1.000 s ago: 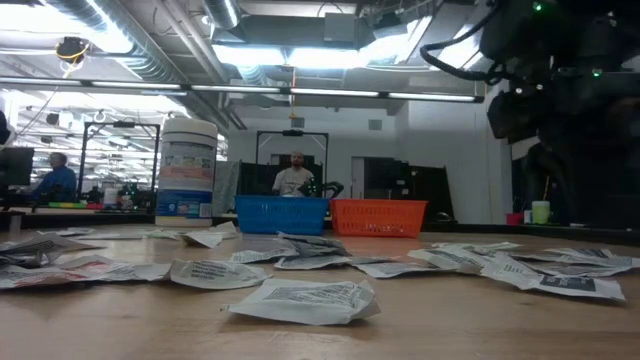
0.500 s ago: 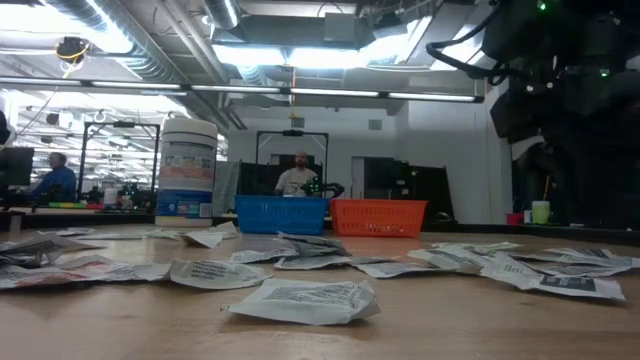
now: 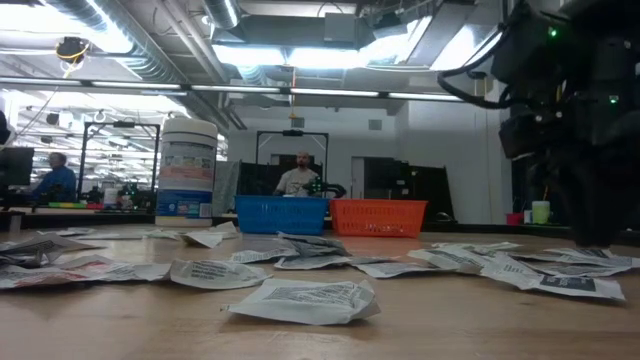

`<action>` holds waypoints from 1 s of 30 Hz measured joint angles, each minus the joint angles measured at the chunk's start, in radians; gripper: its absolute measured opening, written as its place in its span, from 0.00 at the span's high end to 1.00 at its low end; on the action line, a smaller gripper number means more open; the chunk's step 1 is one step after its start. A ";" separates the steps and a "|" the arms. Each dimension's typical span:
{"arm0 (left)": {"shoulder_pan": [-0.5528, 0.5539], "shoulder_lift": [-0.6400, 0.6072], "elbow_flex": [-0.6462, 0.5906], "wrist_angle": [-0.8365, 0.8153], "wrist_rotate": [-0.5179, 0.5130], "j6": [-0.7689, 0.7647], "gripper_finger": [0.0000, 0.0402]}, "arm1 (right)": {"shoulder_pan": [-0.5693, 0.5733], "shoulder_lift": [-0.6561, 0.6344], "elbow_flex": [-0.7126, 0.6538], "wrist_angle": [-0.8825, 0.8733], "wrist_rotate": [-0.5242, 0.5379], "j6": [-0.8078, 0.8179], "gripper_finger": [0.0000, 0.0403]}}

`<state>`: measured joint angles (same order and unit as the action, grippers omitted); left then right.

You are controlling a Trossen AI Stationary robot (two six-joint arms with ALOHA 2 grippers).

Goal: Pick & Place First Aid Supplies
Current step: Put the towelette pack into the bottom orange bin

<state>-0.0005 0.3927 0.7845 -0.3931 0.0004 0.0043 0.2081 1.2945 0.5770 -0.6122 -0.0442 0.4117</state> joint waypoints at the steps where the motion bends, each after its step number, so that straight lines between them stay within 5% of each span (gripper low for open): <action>1: 0.000 0.000 0.000 0.000 0.000 0.000 0.99 | 0.000 0.003 -0.004 0.010 0.000 0.000 0.68; 12: 0.000 0.000 0.000 0.000 0.000 0.000 0.99 | -0.001 0.070 -0.031 0.069 0.015 -0.021 0.75; 22: 0.000 0.000 0.000 0.000 0.000 0.000 0.99 | -0.002 0.072 -0.032 0.069 0.023 -0.024 0.98; 30: 0.000 0.000 0.000 0.000 0.000 0.000 0.99 | -0.002 0.055 -0.021 0.056 0.021 0.001 0.99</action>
<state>-0.0006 0.3926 0.7845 -0.3931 0.0003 0.0039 0.2062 1.3499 0.5559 -0.5558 -0.0235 0.4123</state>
